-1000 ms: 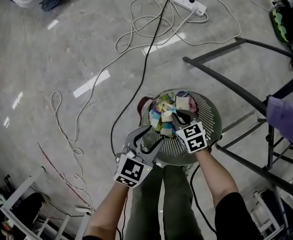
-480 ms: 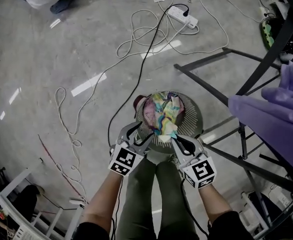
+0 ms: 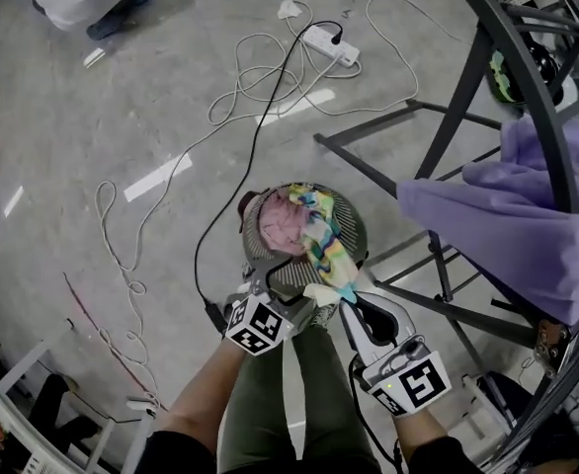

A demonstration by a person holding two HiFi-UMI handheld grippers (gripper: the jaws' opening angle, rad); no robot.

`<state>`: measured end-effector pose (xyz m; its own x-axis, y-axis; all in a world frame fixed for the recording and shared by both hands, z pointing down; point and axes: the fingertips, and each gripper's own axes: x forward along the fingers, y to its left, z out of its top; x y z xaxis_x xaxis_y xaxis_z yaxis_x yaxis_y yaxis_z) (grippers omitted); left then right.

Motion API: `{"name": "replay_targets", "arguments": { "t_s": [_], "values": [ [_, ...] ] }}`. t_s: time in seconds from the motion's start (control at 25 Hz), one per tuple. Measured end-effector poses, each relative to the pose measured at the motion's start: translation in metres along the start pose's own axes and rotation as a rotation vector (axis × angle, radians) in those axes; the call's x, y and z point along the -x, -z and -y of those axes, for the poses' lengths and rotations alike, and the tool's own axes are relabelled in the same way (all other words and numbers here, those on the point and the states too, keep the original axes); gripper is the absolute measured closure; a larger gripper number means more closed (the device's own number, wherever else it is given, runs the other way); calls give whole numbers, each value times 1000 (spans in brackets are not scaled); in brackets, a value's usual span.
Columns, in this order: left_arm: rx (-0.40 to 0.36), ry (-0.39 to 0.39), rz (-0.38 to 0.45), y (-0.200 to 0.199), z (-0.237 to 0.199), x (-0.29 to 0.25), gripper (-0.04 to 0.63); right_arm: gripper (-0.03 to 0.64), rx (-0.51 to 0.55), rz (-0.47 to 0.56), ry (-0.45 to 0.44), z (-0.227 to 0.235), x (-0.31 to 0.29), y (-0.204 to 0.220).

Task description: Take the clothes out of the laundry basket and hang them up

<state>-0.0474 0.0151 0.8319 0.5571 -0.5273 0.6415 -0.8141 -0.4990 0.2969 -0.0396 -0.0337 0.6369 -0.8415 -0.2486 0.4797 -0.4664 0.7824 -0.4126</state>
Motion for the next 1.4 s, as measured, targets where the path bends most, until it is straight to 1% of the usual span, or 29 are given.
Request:
{"name": "replay_targets", "arguments": {
  "t_s": [0.04, 0.12, 0.2, 0.28, 0.44, 0.56, 0.6, 0.64, 0.68, 0.72, 0.8, 0.92, 1.0, 1.12, 1.28, 1.36, 1.4],
  "values": [
    [0, -5, 14, -7, 5, -5, 293, 581, -19, 25, -14, -3, 4, -10],
    [5, -39, 55, -24, 6, -13, 293, 581, -56, 81, -38, -7, 12, -31],
    [9, -84, 94, -40, 1, -17, 293, 581, -75, 134, -55, -10, 21, -52],
    [8, -105, 113, -52, -6, -18, 293, 581, -85, 180, -71, -15, 32, -72],
    [-19, -98, 124, -66, -12, -11, 295, 581, -96, 256, -97, -24, 56, -107],
    [-17, -78, 125, -66, -11, 1, 302, 581, -76, 284, -76, -21, 72, -123],
    [-18, -70, 122, -65, -9, 6, 329, 581, -69, 288, -64, -18, 76, -126],
    [-20, -62, 119, -64, -7, 10, 379, 581, -63, 289, -53, -15, 80, -128],
    [-20, -53, 118, -63, -4, 15, 476, 581, -60, 290, -44, -13, 83, -129],
    [-15, -41, 119, -62, 0, 19, 548, 581, -57, 291, -38, -12, 85, -130],
    [20, 3, 120, -63, 10, 26, 555, 581, -51, 289, -26, -10, 88, -129],
    [116, 96, 143, -73, 26, 40, 560, 581, -33, 265, 11, -3, 82, -123],
    [140, 129, 160, -84, 35, 55, 560, 581, -10, 244, 34, 2, 73, -116],
    [135, 147, 193, -103, 47, 83, 560, 580, 31, 192, 53, 8, 56, -105],
    [191, 155, 305, -144, 59, 126, 560, 569, 30, 85, 56, 14, 33, -87],
    [211, 147, 356, -167, 64, 148, 560, 528, 14, 53, 56, 14, 30, -78],
    [208, 138, 373, -178, 65, 158, 560, 501, 4, 51, 56, 12, 32, -77]
  ]
}}
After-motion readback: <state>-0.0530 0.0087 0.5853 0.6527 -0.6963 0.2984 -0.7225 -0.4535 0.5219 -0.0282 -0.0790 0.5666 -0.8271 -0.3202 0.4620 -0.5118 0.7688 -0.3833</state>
